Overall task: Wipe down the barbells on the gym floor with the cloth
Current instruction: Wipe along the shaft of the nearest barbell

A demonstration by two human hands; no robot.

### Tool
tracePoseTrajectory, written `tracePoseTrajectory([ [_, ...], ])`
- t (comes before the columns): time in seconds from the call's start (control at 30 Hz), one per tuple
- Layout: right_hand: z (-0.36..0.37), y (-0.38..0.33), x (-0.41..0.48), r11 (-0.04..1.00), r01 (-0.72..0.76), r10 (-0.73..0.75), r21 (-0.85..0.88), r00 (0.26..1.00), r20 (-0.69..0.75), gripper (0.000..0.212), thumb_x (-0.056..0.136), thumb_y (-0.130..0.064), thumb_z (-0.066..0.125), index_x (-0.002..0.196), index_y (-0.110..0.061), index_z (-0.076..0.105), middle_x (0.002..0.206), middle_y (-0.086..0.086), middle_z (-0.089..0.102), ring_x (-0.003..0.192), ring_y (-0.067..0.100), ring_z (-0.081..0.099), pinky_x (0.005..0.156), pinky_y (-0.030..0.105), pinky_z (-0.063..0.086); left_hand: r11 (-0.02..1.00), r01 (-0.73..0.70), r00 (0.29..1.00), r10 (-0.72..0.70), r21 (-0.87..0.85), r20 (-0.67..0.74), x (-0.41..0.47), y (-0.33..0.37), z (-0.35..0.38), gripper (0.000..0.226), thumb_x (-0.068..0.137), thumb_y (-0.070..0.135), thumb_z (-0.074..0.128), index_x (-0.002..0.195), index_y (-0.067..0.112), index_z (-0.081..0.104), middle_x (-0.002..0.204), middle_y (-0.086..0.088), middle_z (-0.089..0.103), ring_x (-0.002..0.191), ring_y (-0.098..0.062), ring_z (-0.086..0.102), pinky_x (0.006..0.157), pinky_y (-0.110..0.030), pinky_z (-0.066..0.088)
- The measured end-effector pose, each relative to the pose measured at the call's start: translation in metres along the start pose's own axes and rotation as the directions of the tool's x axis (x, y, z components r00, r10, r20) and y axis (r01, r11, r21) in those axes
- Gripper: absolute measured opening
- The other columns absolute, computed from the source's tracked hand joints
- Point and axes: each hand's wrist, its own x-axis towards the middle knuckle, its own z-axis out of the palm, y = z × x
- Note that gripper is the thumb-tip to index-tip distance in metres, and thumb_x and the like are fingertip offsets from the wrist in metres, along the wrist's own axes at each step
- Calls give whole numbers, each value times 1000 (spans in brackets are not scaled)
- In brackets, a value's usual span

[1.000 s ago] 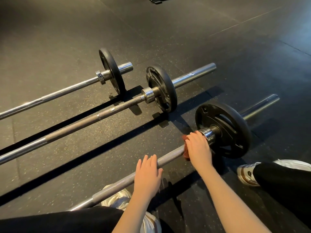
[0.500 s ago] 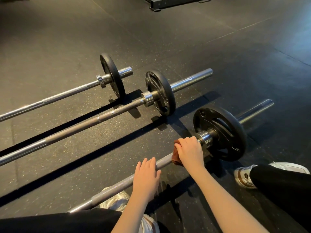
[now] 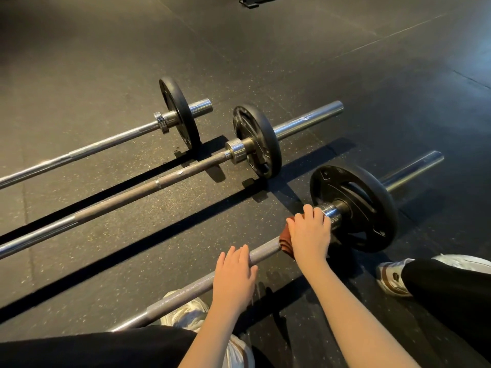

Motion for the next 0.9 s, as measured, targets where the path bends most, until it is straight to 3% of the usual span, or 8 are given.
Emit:
tracePoseTrajectory([
  [0.17,14,-26,-34,949,145,-167,281,984,59,44,97,-46,41,123,-17,59,136,4,56,144,27,30,119,44,7,1000,19,1000,-20,-14,-7,-3,2,0,52,103,38,34,150,19,24,153,5,32,145,-16,18,121,-35,7],
  [0.23,11,-9,-24,946,267,-285,182,955,78,53,95,-50,28,127,-17,57,138,5,55,145,29,26,119,46,7,1000,10,1000,-10,-13,2,-2,1,-1,53,103,38,34,151,19,22,154,4,30,146,-17,15,121,-35,7],
  [0.3,10,6,-6,922,383,-385,49,901,200,51,92,-46,36,133,-19,51,141,7,51,146,33,21,120,51,9,1000,-3,1000,3,-19,22,-1,-1,0,54,103,38,33,151,18,20,155,3,29,147,-18,14,121,-35,7],
  [0.37,9,5,2,956,294,-290,22,925,244,54,89,-37,61,138,-19,47,144,7,47,146,34,21,120,54,13,1000,-1,999,2,-30,34,-2,-3,0,54,103,38,34,151,18,20,155,3,30,147,-18,14,121,-35,7],
  [0.47,11,-20,-23,930,4,-61,367,988,143,38,98,-35,47,132,-18,54,146,1,46,147,23,20,122,43,3,999,7,1000,-6,-43,29,-3,-3,0,54,103,38,34,152,19,20,155,4,29,147,-17,14,121,-34,7],
  [0.63,18,-2,-17,899,269,-315,345,945,83,36,98,-39,36,120,-22,58,130,-4,57,138,17,34,119,35,12,999,-10,1000,11,-38,27,-1,-2,-1,55,103,38,34,152,18,19,156,4,27,147,-17,13,121,-34,6],
  [0.8,22,-4,-12,914,-30,-11,405,995,99,35,98,-32,46,130,-19,55,145,0,47,146,22,23,122,42,12,1000,-2,1000,2,-22,19,-4,-4,1,54,103,38,34,151,19,20,156,4,28,147,-17,14,121,-34,5],
  [0.9,22,-36,-51,878,140,-186,458,981,57,37,101,-30,41,133,-17,54,148,1,45,147,22,23,120,39,7,1000,-2,1000,2,-17,-14,-4,-1,1,53,103,37,35,151,20,22,155,5,29,146,-16,15,120,-35,5],
])
